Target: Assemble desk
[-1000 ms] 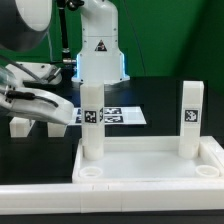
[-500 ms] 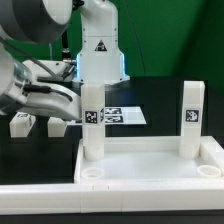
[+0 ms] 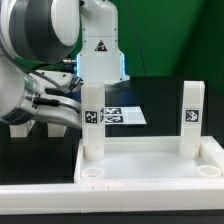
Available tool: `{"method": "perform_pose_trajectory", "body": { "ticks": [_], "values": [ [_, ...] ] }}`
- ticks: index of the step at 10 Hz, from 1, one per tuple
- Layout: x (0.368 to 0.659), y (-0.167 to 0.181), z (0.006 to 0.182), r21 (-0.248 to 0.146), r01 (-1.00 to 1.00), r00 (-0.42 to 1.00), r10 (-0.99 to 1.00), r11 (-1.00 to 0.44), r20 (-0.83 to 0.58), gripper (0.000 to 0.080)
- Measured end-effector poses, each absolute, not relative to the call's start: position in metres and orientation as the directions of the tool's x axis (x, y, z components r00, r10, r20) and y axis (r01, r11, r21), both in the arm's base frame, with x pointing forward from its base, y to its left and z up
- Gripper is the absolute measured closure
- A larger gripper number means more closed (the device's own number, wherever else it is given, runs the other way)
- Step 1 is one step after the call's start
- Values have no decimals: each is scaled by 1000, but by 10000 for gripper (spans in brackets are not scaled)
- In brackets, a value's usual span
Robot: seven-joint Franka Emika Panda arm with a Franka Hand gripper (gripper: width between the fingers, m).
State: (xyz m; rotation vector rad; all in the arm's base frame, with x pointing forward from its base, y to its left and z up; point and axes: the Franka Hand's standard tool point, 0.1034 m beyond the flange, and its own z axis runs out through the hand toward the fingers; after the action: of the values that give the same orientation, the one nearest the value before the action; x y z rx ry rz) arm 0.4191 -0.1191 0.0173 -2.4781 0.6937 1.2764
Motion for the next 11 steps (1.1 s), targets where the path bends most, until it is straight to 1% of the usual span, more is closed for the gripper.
{"method": "perform_pose_trajectory", "body": {
  "ticks": [2,4,5,6,11],
  "values": [
    [418,-119,15,-16,-527,493,-290,-850,-820,151],
    [418,-119,14,-16,-527,493,-290,-850,-820,414],
    [417,-119,14,-16,-527,493,-291,-850,-820,414],
    [417,-119,14,-16,-527,493,-290,-850,-820,513],
    [417,-119,14,-16,-527,493,-291,-850,-820,512]
  ]
}}
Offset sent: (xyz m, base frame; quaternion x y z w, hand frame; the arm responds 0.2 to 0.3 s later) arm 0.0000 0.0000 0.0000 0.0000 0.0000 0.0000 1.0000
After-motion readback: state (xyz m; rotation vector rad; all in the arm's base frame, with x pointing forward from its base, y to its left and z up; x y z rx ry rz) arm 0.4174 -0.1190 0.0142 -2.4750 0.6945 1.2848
